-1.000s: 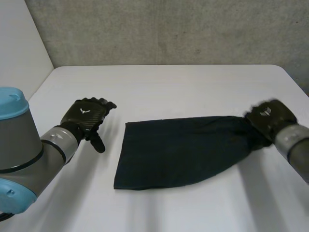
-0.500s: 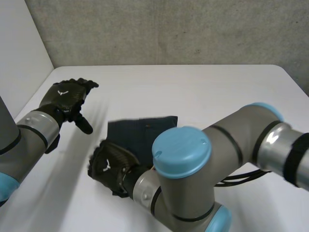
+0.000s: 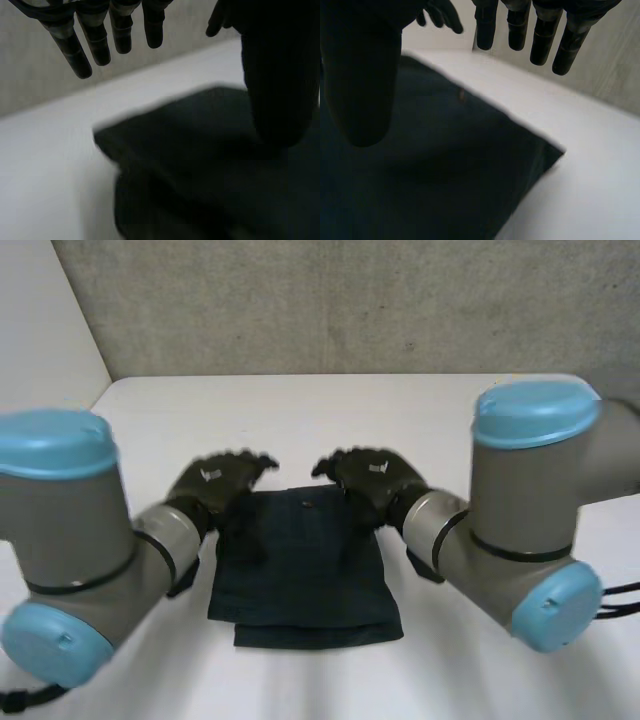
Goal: Fold the shorts.
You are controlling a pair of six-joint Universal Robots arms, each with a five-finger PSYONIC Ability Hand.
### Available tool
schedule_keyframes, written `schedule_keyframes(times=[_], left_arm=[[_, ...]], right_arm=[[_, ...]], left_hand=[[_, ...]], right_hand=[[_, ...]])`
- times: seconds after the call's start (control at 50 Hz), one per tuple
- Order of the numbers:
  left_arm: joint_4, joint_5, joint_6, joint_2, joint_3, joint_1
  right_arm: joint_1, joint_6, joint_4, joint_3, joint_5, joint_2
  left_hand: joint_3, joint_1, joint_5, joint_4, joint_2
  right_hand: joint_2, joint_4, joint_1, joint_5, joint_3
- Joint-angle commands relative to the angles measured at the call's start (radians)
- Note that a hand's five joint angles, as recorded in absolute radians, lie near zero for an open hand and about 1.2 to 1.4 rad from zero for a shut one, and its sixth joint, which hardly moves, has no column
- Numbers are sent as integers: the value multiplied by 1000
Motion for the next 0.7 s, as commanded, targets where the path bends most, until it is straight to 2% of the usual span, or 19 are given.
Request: schedule_keyframes(times=[0.02, 0.12, 0.22, 0.42, 0.56, 0.64, 0.7], left_arm=[[-74, -188, 13, -72, -43, -69], [-61, -189, 80, -76, -105, -80], [-18, -191, 140, -76, -143, -85], [-10, -189, 149, 5, -112, -89], [-7, -186, 166, 131, -19, -72], [-13, -177, 166, 210, 58, -13], [-40, -124, 155, 253, 136, 52]], right_arm=[[8, -19, 15, -21, 0, 137], [12, -84, 15, -14, 19, 169], [12, -185, 12, 6, 95, 164], [11, -210, -14, 49, 109, 118], [-44, -191, -116, 92, 121, -110], [-122, -170, -126, 98, 169, -251], [-167, -147, -117, 92, 230, -335]], left_hand=[[-6, 18, -12, 2, 4], [-6, 18, -12, 2, 4], [-9, 15, -15, -1, 1], [-18, 6, -24, -9, -8], [-23, 0, -30, -15, -14], [-23, 0, -30, -15, -14], [-23, 0, -30, -15, -14]], right_hand=[[-41, -60, -28, -64, -38], [-41, -60, -28, -64, -38], [-41, -60, -28, -64, -38], [-41, -60, -28, -64, -38], [-41, -60, -28, -64, -38], [-41, -60, -28, -64, -38], [-41, -60, -28, -64, -38]])
